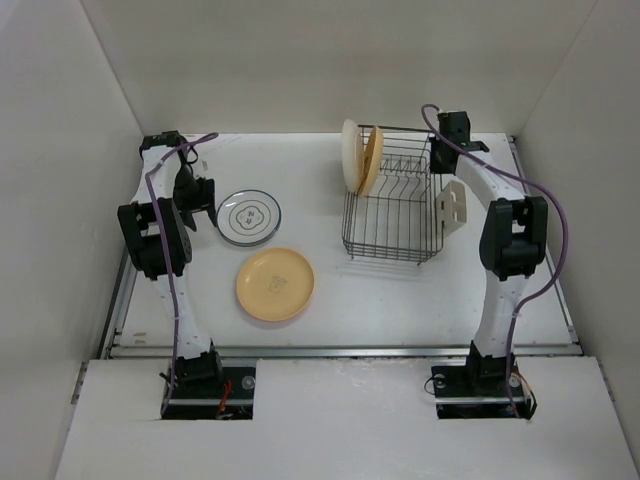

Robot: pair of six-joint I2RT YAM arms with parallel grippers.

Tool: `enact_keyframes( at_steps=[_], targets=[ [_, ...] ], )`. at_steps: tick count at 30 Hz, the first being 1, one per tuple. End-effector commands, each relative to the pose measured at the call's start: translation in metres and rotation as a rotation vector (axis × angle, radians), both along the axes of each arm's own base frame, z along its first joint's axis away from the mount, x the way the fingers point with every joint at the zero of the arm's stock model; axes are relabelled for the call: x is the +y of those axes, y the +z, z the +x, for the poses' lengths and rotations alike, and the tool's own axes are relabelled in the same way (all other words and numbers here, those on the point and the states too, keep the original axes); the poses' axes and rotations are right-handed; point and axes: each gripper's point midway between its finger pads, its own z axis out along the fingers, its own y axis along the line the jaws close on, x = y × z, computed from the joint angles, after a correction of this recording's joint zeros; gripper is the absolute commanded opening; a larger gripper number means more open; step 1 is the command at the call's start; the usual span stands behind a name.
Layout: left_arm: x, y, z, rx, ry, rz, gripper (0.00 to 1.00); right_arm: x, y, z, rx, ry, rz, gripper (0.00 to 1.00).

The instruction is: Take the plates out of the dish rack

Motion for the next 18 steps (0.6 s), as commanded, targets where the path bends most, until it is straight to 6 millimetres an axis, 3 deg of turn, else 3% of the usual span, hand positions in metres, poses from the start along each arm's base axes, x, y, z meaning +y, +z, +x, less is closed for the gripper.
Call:
enact_keyframes(
  at_steps=[1,5,8,12,13,16,17,18],
  targets=[
    [0.003,0.026,-0.012,-0.024,-0.021,0.031,0.52,0.019,0.066,0.054,-0.237,0.214,-0.05,0.0],
    [0.005,0.025,-0.017,-0.011,-0.021,0.049,0.52,0.017,0.081,0.066,-0.28,0.213,-0.075,0.01],
    [0.006,0.025,-0.017,-0.011,-0.021,0.049,0.52,0.017,0.082,0.073,-0.288,0.218,-0.083,0.1],
    [0.006,0.025,-0.017,-0.011,-0.021,0.049,0.52,0.008,0.091,0.071,-0.302,0.157,-0.093,0.3],
    [0.006,0.025,-0.017,-0.011,-0.021,0.049,0.52,0.005,0.092,0.071,-0.303,0.135,-0.093,0.48],
    [0.006,0.025,-0.017,-0.011,-0.021,0.049,0.52,-0.002,0.129,0.063,-0.368,0.084,-0.095,0.74],
    [0.006,0.025,-0.017,-0.011,-0.021,0.049,0.52,-0.002,0.134,0.059,-0.376,0.078,-0.088,0.75],
    [0.006,0.025,-0.017,-0.011,-0.021,0.049,0.52,-0.004,0.158,0.052,-0.419,0.061,-0.082,0.75]
  ],
)
